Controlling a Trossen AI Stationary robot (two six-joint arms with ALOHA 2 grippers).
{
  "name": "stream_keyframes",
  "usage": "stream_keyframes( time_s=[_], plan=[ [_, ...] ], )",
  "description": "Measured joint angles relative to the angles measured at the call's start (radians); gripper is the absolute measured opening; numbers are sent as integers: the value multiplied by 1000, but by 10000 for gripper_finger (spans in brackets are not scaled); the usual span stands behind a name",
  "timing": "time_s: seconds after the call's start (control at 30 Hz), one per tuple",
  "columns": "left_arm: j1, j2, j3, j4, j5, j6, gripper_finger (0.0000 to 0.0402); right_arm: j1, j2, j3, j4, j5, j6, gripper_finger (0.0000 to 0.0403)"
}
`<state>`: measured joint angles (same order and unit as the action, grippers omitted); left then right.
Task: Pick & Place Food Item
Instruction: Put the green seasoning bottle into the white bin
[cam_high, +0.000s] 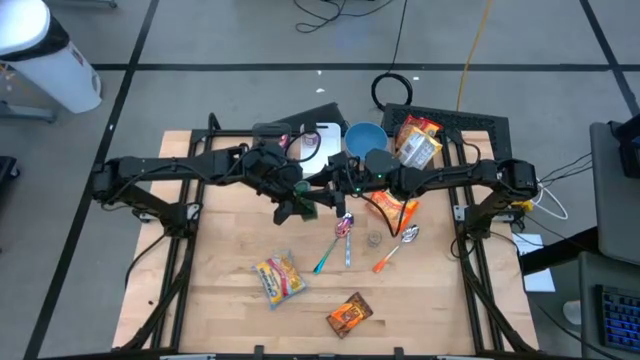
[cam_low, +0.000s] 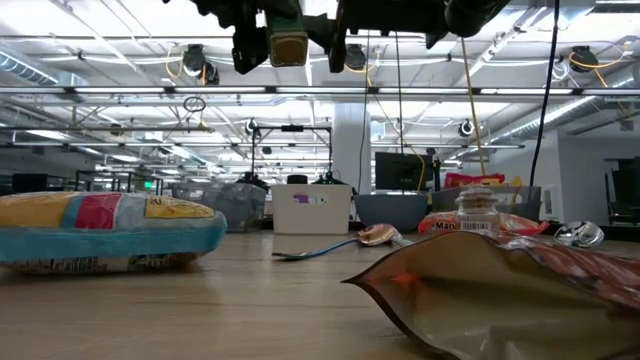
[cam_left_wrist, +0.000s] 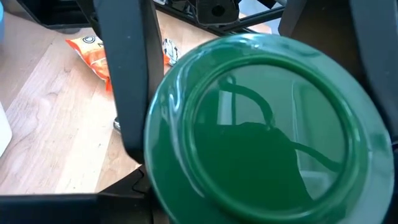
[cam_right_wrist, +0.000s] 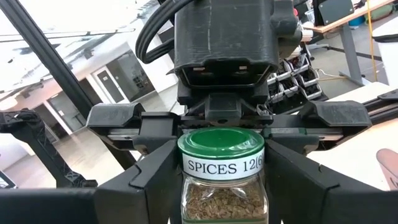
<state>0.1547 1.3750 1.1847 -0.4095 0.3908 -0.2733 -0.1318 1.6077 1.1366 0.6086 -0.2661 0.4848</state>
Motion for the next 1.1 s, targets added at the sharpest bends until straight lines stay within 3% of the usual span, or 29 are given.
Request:
stream_keyframes(
  time_s=[0.57, 0.83, 1.1],
  plan=[
    [0, 0, 0, 3, -22, 15, 214, 0, 0, 0, 2, 1, -19, 196],
    [16, -2, 0, 15, -23, 9, 267, 0, 5, -3, -21, 4, -18, 195],
    [47, -2, 0, 3, 63, -41, 317, -12, 3, -3, -20, 2, -18, 195]
  ],
)
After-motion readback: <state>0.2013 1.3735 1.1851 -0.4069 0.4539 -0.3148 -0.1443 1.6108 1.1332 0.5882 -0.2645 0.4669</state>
